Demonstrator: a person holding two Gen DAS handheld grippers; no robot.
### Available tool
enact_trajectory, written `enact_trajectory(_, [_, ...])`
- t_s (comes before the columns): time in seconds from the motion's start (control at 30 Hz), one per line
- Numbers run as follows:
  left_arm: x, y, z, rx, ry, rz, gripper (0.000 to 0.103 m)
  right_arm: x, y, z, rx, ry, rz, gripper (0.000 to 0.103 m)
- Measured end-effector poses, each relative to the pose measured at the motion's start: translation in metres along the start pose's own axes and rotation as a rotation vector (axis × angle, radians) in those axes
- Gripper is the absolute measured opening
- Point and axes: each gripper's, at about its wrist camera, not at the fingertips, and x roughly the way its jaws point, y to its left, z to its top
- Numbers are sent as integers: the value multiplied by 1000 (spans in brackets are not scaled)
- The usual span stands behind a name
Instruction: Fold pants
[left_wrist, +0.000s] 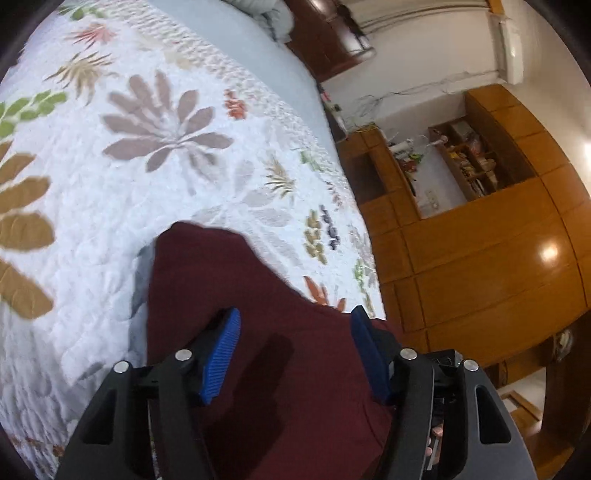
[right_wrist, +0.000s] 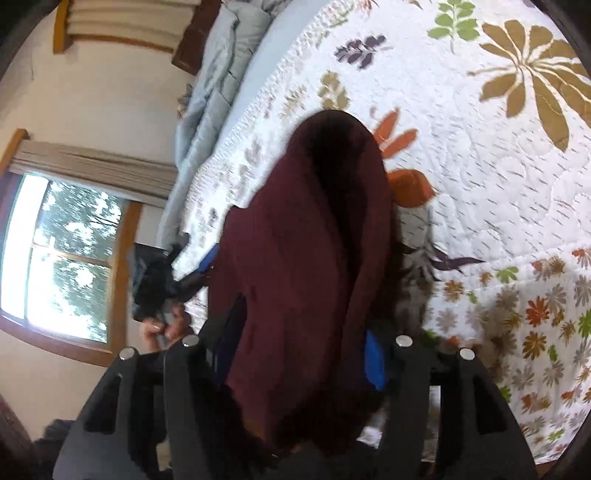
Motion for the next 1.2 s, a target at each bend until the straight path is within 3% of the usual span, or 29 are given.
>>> enact_trajectory(0.03, [-1,-3,3,10,-8,-5,62,2,2,0,-2,2,-7,46])
enact_trajectory(0.07, [0,-4,6,12,-11,4,62,7,-4,-1,18,22,-75,36])
enact_trajectory(0.13, [11,4,12,-16,32,65,60,10,-26,-6,104,53,-97,33])
enact_trajectory(0.2, [17,13,14,-35,53,102,57,2,-13,-6,36,24,-170,45])
enact_trajectory(0.23, [16,14,14,-29,49,108,56,-6,8,-3,-45,-17,-260,49])
enact_trajectory(0.33, [4,2,14,6,2,94,56,-31,58,8,-166,-156,-373,48])
enact_trajectory(0.4, [-5,-15,8,59,-20,37,56,-32,84,16,-207,-212,-314,50])
enact_trajectory(0.5, [-13,-39,-11,137,-14,-71,56,10,95,23,-202,-84,-106,49])
enact_trajectory(0.57, [-7,-35,-20,120,16,-92,56,42,80,26,-159,-9,-56,44])
enact_trajectory(0.6, [0,-26,-24,100,36,-68,56,55,65,26,-123,12,-71,37])
enact_trajectory(0.63, [6,-14,-27,69,54,-28,55,61,51,27,-85,29,-96,4])
enact_trajectory(0.67, [12,3,-31,26,72,-4,41,68,29,25,-24,57,-132,0])
enact_trajectory(0.73, [15,22,-32,-8,78,2,19,61,-7,18,77,64,-8,0])
enact_trajectory(0.83, [11,27,-29,-35,84,-18,16,52,-12,14,67,70,-9,0])
enact_trajectory(0.9, [6,22,-28,-30,75,-24,28,47,-3,14,47,74,-53,0])
enact_trajectory(0.93, [-2,15,-28,-25,56,-34,41,45,3,15,45,67,-68,0])
enact_trajectory(0.97, [-8,9,-29,-10,40,-40,48,42,14,17,23,50,-92,7])
enact_trajectory(1.03, [-25,-10,-36,35,23,-93,49,39,44,19,-41,26,-93,20])
enact_trajectory(1.13, [-41,-22,-61,34,21,-165,51,64,67,26,-61,53,-38,22])
enact_trajectory(1.2, [-36,-23,-79,28,62,-172,51,81,63,37,-30,69,-15,22])
